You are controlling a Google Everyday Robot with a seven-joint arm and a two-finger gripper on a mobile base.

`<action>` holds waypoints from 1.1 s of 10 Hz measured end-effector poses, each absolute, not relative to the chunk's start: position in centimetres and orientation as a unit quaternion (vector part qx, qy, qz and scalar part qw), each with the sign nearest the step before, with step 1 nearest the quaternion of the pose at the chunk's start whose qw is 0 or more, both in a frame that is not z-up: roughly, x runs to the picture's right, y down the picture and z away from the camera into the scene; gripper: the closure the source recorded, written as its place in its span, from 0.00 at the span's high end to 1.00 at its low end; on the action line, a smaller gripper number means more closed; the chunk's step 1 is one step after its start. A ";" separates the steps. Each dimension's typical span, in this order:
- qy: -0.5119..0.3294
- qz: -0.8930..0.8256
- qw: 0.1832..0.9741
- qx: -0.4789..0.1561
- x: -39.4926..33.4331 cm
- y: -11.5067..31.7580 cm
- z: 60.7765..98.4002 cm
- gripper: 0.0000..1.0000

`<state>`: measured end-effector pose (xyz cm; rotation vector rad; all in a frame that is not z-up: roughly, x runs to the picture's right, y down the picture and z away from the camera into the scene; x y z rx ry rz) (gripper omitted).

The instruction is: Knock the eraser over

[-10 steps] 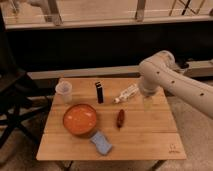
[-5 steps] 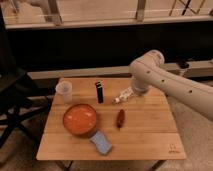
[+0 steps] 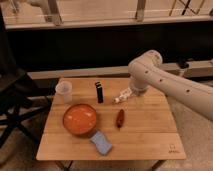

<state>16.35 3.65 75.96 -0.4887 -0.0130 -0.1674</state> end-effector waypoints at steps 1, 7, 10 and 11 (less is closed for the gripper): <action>-0.008 -0.085 0.966 -0.242 15.9 3.5 76.2 0.80; -0.012 -0.095 0.966 -0.242 15.0 3.3 77.0 0.80; -0.012 -0.099 0.965 -0.244 14.9 3.4 77.3 0.80; -0.014 -0.100 0.964 -0.245 14.7 3.4 77.4 0.80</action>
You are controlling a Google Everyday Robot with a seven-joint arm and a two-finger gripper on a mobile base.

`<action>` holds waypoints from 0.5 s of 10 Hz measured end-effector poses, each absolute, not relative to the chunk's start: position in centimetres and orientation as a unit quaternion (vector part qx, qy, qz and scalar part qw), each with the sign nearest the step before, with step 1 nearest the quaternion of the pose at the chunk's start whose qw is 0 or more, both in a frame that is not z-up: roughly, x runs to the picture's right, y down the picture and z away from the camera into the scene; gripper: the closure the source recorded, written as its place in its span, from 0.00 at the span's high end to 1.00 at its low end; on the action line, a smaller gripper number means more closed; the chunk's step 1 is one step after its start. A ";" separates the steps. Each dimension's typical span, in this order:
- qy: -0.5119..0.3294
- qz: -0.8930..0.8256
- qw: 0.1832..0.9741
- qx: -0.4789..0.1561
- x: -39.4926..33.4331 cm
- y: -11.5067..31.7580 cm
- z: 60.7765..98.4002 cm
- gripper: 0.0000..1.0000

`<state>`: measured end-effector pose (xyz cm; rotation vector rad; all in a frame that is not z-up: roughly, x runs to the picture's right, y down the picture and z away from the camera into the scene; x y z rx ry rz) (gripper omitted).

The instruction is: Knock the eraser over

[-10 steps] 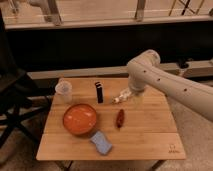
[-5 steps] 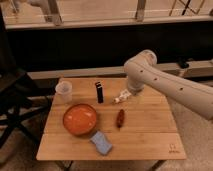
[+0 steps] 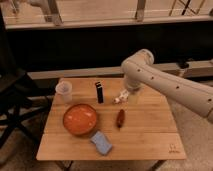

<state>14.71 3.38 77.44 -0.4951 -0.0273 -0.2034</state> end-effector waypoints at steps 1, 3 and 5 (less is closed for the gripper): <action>-0.015 -0.102 0.964 -0.245 14.5 3.3 77.6 0.80; -0.017 -0.103 0.964 -0.244 14.2 3.1 77.9 0.80; -0.019 -0.107 0.964 -0.244 13.8 3.1 78.3 0.80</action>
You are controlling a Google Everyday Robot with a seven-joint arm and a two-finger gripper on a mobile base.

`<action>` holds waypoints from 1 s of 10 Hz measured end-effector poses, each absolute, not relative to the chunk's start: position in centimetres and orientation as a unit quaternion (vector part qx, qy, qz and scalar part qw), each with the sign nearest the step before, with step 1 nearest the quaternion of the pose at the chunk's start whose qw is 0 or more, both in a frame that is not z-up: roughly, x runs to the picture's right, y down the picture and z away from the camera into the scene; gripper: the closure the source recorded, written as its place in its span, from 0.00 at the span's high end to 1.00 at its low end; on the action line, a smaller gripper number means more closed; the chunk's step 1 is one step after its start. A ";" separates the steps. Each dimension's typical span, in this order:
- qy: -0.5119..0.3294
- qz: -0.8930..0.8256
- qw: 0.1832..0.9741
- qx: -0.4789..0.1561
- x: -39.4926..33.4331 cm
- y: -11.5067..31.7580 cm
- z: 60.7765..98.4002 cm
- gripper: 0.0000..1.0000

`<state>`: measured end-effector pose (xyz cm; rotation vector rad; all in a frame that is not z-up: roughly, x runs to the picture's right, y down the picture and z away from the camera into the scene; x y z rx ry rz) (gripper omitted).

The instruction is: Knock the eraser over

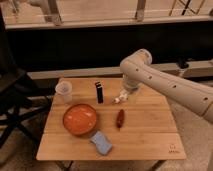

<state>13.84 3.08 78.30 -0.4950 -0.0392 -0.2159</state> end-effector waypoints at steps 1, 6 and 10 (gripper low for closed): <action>-0.020 -0.108 0.963 -0.245 13.7 3.1 78.4 0.80; -0.025 -0.114 0.962 -0.246 13.2 3.0 79.3 0.80; -0.028 -0.118 0.961 -0.247 12.8 2.8 79.9 0.80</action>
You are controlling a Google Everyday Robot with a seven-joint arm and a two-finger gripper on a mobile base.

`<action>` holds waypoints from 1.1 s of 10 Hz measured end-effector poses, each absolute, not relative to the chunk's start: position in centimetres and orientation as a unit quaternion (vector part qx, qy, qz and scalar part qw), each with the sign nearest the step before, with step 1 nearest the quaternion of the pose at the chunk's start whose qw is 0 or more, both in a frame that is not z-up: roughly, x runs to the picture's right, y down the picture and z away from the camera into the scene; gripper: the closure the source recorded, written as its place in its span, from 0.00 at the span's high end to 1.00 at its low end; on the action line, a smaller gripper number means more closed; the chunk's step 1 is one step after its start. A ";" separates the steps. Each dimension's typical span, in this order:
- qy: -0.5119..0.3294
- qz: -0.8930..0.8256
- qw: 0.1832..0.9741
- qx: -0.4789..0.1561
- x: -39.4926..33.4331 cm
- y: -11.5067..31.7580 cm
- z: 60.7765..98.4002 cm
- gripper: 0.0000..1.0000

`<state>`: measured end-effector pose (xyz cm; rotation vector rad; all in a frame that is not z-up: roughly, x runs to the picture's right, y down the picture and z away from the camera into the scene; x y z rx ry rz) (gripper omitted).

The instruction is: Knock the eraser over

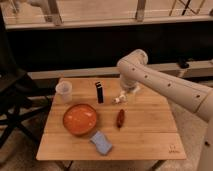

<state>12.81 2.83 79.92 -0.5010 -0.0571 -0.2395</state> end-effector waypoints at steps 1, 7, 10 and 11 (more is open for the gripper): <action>-0.028 -0.119 0.961 -0.248 12.9 2.9 80.1 0.80; -0.035 -0.127 0.959 -0.250 12.5 2.8 81.3 0.80; -0.038 -0.131 0.958 -0.251 12.4 2.7 81.8 0.80; -0.039 -0.133 0.958 -0.251 12.3 2.7 81.9 0.80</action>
